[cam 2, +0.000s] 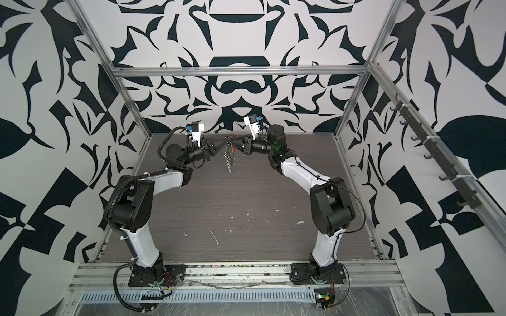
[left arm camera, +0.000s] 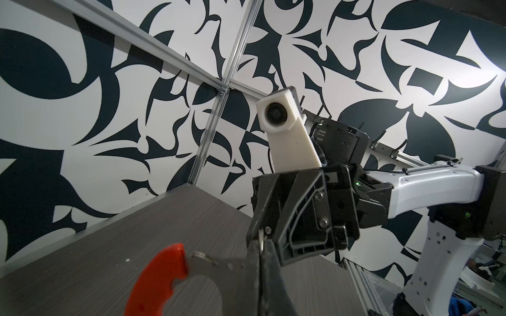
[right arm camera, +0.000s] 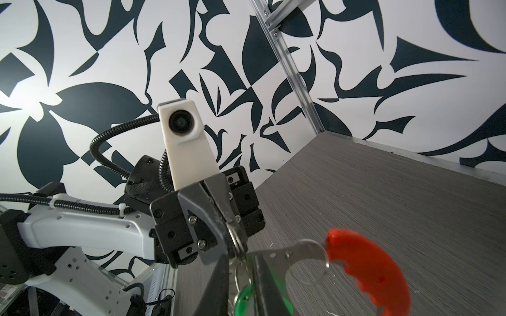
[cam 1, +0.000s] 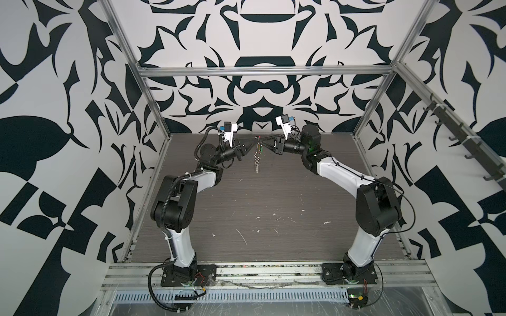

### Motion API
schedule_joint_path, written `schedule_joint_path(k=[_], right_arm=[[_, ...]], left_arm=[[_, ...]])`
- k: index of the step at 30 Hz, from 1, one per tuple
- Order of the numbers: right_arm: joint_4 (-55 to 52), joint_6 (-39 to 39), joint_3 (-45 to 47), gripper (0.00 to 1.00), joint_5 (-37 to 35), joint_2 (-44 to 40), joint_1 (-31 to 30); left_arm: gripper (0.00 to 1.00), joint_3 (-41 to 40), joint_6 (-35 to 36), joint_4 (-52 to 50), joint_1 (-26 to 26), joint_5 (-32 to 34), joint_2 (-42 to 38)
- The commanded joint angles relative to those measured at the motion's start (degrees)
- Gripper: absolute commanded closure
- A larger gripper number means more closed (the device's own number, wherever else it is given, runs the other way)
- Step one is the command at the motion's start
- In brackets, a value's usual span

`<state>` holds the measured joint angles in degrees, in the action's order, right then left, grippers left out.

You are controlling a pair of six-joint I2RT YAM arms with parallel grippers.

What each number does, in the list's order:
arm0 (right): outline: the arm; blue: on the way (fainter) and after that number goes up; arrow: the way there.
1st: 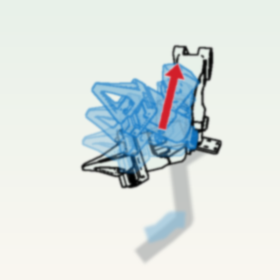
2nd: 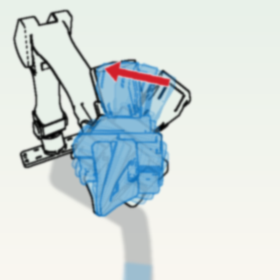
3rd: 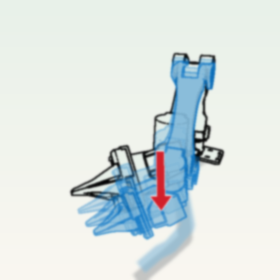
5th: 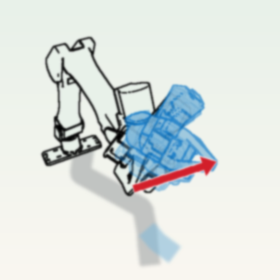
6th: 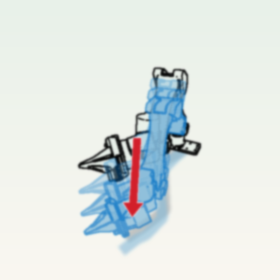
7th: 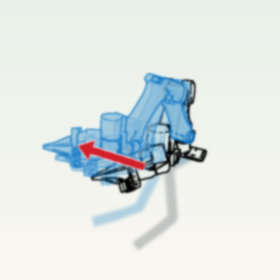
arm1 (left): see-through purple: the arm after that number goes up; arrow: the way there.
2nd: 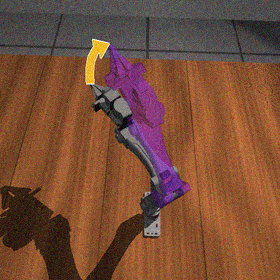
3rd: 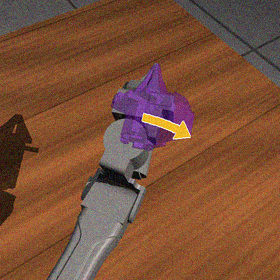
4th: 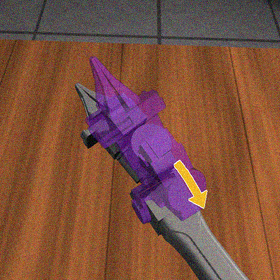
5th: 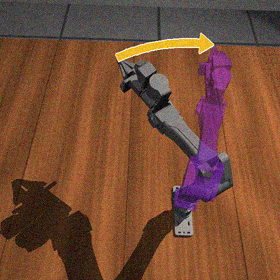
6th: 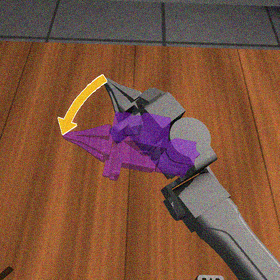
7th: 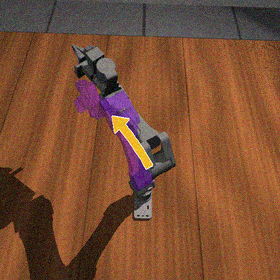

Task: Attach keys to a key ring
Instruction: Insert the key into the keyring.

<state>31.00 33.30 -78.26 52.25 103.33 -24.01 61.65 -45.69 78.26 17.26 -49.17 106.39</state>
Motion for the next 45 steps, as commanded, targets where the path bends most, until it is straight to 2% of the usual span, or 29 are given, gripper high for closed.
schedule_joint_path(k=[1, 7, 9, 13, 15, 18, 22, 27, 30, 34, 37, 40, 43, 45], right_arm=[[5.3, 2.0, -2.6, 0.79, 1.1, 0.0, -0.8], [4.9, 1.9, -3.2, 0.8, 1.1, 0.6, -1.8], [4.7, 1.9, -3.1, 0.85, 1.1, 0.4, -1.9], [4.0, 1.2, -3.3, 0.86, 0.8, 0.3, -1.9], [3.7, 1.0, -3.5, 0.9, 0.7, 0.2, -1.9], [3.5, 1.0, -4.1, 1.0, 0.6, 0.1, -1.9], [1.6, -0.7, -4.6, 1.0, -0.1, -0.4, -1.9], [-5.7, -7.4, -5.3, 1.0, -2.5, -2.3, -1.9], [-12.5, -13.3, -6.1, 1.0, -4.4, -3.7, -1.9], [-20.7, -21.2, -6.9, 1.0, -7.4, -5.3, -1.9], [-25.9, -26.3, -8.0, 1.0, -9.6, -5.3, -2.0], [-30.1, -30.9, -9.3, 1.0, -11.2, -5.0, -2.2], [-35.3, -37.0, -10.8, 1.0, -13.0, -4.6, -2.9], [-38.1, -40.6, -11.9, 1.0, -14.2, -4.5, -3.6]], left_arm=[[1.0, 0.7, -1.2, 4.3, 0.1, 0.7, -0.6], [1.0, 1.2, -1.6, 4.4, 0.2, 0.4, -0.6], [1.0, 1.1, -1.7, 4.3, 0.2, 0.4, -0.7], [1.0, 1.1, -2.0, 4.3, 0.4, 0.1, -0.6], [1.0, 1.1, -2.2, 4.3, 0.5, -0.1, -0.4], [1.0, 1.4, -2.4, 4.3, 0.6, -0.6, -0.2], [1.0, 1.6, -2.6, 4.2, 0.5, -1.2, -0.1], [1.0, 1.5, -2.0, 3.2, 0.6, -1.7, -0.2], [0.86, 1.1, -1.0, 1.7, 0.3, -2.1, -0.7], [0.78, -0.4, 1.9, -1.9, -0.8, -2.2, -2.6], [0.76, -2.0, 6.4, -7.6, -2.1, -2.0, -5.5], [0.76, -1.9, 15.2, -19.5, -3.1, -2.4, -9.3], [0.76, 2.1, 36.0, -44.9, -3.1, -2.4, -14.0], [0.76, 8.1, 54.8, -70.1, -2.4, -1.0, -15.3]])
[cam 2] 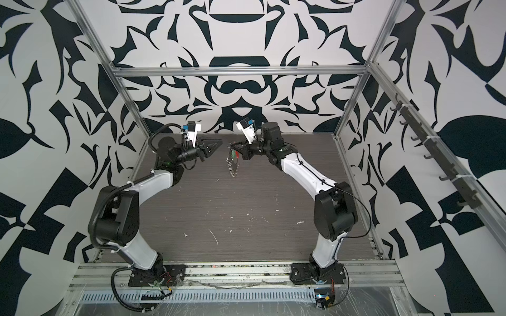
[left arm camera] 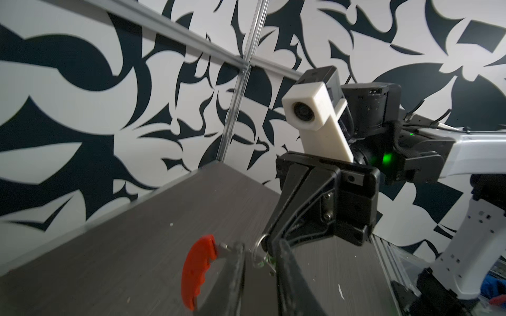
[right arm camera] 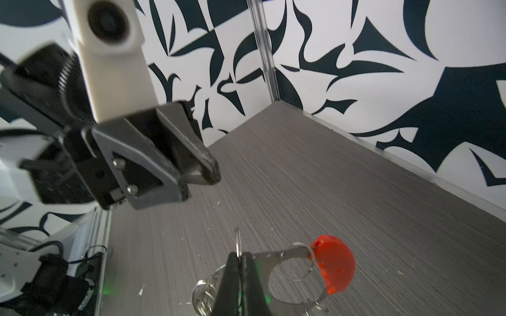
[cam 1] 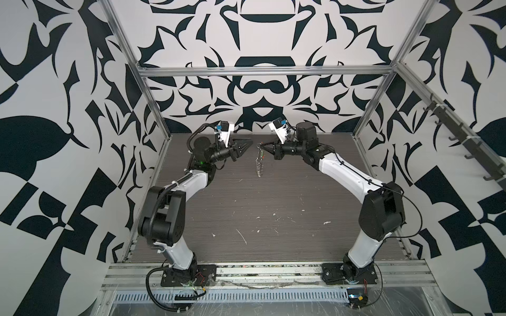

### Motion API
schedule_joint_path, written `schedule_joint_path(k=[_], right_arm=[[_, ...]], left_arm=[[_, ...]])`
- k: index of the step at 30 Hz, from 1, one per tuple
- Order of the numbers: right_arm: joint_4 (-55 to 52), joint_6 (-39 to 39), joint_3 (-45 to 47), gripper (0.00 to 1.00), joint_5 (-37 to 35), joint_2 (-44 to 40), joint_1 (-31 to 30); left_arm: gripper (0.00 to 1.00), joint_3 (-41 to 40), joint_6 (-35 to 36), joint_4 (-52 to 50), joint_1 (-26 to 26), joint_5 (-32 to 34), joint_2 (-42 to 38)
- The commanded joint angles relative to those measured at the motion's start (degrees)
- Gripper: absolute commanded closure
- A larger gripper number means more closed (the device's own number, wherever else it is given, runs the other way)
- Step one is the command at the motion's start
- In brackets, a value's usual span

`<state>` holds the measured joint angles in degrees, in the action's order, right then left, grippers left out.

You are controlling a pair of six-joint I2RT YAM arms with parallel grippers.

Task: Attach keys to a key ring
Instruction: Insert the key into the keyring.

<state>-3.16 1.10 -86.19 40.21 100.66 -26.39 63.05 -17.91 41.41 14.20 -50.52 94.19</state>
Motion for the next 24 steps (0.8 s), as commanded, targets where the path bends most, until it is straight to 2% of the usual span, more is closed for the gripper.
schedule_joint_path(k=[1, 3, 4, 8, 13, 24], right_arm=[[-4.3, -9.2, -4.0, 1.0, -2.3, -1.9, -1.5], [-4.4, -10.1, -3.8, 1.0, -2.2, -2.0, -1.9], [-4.3, -10.3, -3.8, 1.0, -2.0, -2.0, -2.0], [-3.8, -10.2, -4.0, 1.0, -2.0, -1.6, -2.6], [-3.6, -9.6, -4.2, 1.0, -2.1, -1.7, -3.3], [-3.5, -9.4, -4.1, 1.0, -1.8, -2.2, -3.6]], left_arm=[[0.76, 9.5, 33.6, -41.5, 0.9, 0.7, -2.8], [0.75, 15.3, 44.3, -56.2, 1.1, 0.7, -1.1], [0.75, 17.3, 47.3, -60.9, 1.1, 0.8, -0.2], [0.68, 24.9, 52.4, -71.8, 1.1, -1.0, 3.9], [0.64, 28.2, 53.4, -74.6, 1.1, -3.3, 6.5], [0.64, 30.5, 54.4, -78.1, 1.1, -6.9, 8.1]])
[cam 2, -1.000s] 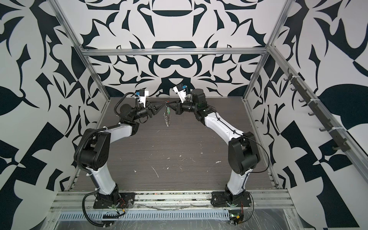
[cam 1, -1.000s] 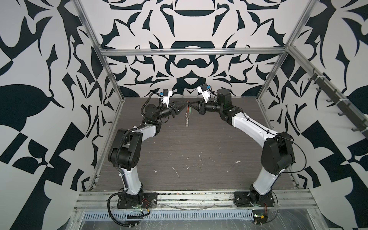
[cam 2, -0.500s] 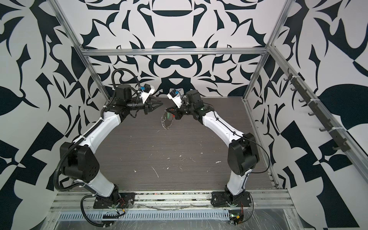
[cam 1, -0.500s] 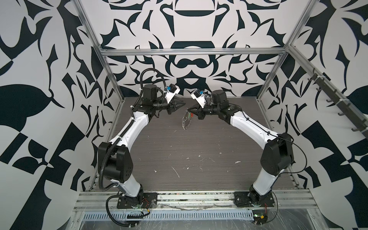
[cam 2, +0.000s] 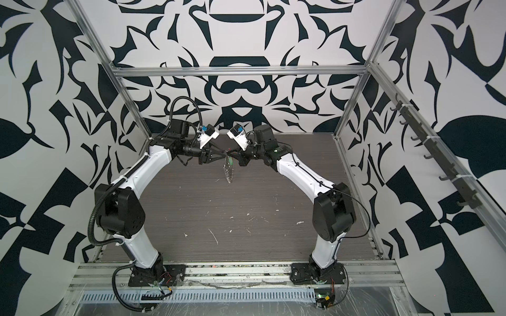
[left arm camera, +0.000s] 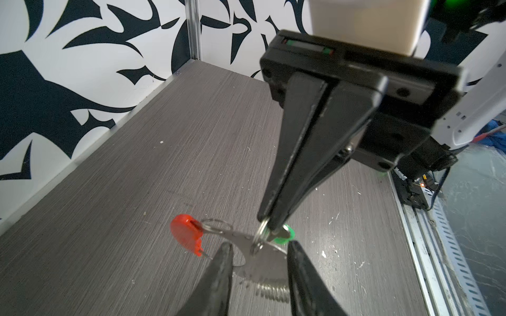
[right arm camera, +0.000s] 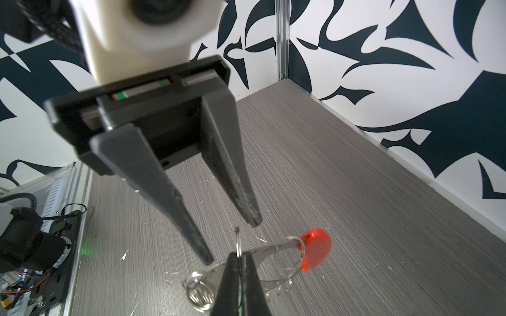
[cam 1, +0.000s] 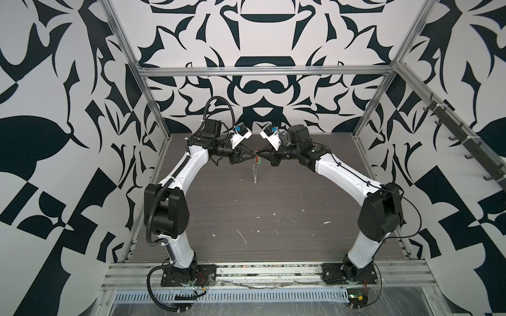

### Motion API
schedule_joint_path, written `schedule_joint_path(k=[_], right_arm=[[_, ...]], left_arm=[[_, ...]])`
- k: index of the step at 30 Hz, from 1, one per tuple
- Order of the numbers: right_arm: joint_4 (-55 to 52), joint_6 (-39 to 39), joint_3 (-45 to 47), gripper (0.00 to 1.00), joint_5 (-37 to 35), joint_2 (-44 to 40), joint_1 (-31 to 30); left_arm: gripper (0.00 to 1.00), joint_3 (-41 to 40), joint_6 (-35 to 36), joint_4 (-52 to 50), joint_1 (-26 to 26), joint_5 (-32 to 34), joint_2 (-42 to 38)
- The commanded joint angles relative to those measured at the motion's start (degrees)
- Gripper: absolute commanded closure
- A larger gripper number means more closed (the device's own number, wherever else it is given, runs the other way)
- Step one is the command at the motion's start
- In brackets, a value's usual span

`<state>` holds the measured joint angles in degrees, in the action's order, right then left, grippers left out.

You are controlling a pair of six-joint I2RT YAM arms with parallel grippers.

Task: Attach keys to a key ring
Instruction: Insert the key into the keyring.

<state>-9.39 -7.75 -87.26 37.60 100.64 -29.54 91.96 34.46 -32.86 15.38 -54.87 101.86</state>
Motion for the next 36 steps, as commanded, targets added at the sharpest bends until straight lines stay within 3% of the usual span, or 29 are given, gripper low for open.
schedule_joint_path(k=[1, 16, 30, 36], right_arm=[[2.7, -0.4, -3.2, 1.0, 0.9, -2.0, -0.4], [1.9, -0.6, -3.2, 1.0, 1.9, -1.8, -1.4], [2.7, 0.3, -4.0, 1.0, 2.4, -1.4, -1.7], [3.2, 1.0, -4.0, 1.0, 2.6, -1.4, -1.6]], left_arm=[[0.63, 1.5, 2.0, -3.9, -0.1, -2.4, 0.4], [0.64, 1.9, 3.7, -1.5, -0.1, -0.6, -0.1], [0.99, 3.2, 3.5, -3.8, -0.1, -3.0, 1.1], [1.0, 4.1, 3.9, -5.9, -0.1, -4.1, 1.7]])
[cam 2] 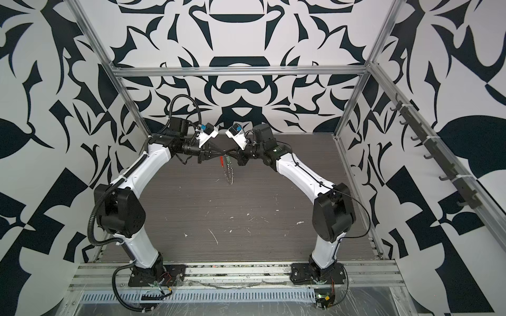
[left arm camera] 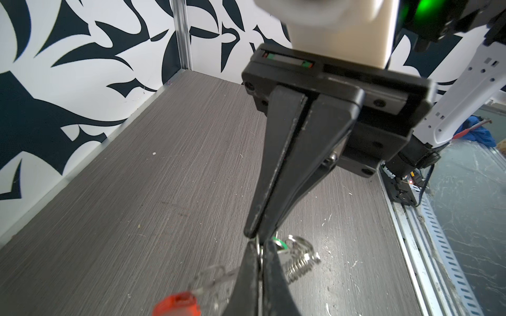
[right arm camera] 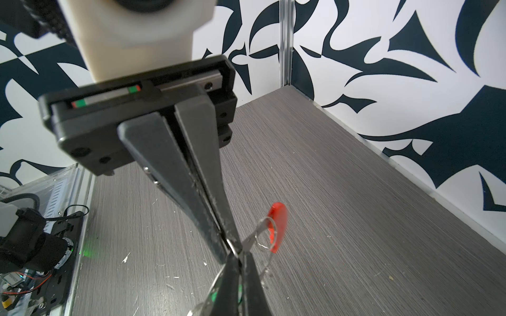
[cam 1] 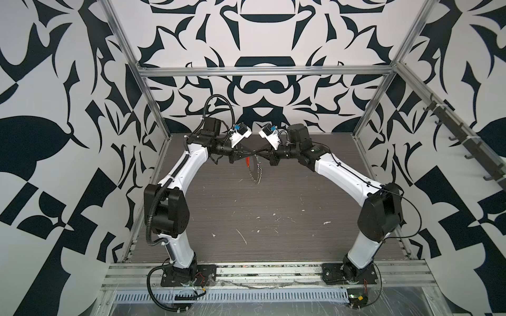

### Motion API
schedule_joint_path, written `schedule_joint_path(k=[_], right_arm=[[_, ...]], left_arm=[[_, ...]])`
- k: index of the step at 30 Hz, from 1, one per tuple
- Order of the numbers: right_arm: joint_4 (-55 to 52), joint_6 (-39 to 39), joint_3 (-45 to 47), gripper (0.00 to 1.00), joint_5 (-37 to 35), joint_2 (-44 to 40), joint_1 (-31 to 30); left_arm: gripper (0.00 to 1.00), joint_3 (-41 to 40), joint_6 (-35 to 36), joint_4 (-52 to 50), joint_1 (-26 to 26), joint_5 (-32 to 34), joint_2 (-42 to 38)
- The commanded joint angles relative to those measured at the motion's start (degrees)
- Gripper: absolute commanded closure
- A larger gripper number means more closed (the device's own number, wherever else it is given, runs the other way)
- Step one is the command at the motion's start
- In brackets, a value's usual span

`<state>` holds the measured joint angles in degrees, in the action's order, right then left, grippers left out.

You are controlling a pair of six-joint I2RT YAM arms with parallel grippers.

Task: Attach keys to a key ring
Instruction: Insert the key into the keyring.

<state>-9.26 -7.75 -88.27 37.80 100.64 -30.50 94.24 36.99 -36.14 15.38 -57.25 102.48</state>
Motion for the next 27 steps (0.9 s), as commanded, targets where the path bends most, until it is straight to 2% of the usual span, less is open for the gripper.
schedule_joint_path(k=[1, 5, 8, 12, 18, 21, 27], right_arm=[[3.4, 1.5, -3.0, 1.0, 2.4, -1.5, -0.7], [5.2, 6.9, -2.0, 0.99, 2.7, -2.6, 1.1], [11.7, 15.8, 0.2, 0.85, 8.5, -3.4, 4.8], [22.6, 25.5, 4.3, 0.74, 13.4, -4.5, 8.3], [22.2, 25.4, 4.8, 0.67, 14.7, -4.8, 8.3], [22.2, 25.3, 4.8, 0.62, 15.8, -4.6, 8.2], [22.4, 26.0, 4.5, 0.61, 17.3, -3.5, 7.5]], left_arm=[[1.0, 1.8, 1.4, -2.9, -0.1, -2.3, 1.0], [1.0, -1.6, -0.6, 2.1, -0.2, -3.6, -1.3], [1.0, -7.6, -7.3, 13.8, -0.9, -5.0, -4.3], [1.0, -15.2, -19.1, 33.0, -1.1, -6.6, -7.2], [1.0, -21.6, -35.7, 56.6, -1.1, -8.0, -7.3], [1.0, -23.1, -41.0, 63.6, -1.0, -8.6, -7.1], [1.0, -24.5, -49.4, 74.4, -1.0, -8.7, -6.3]])
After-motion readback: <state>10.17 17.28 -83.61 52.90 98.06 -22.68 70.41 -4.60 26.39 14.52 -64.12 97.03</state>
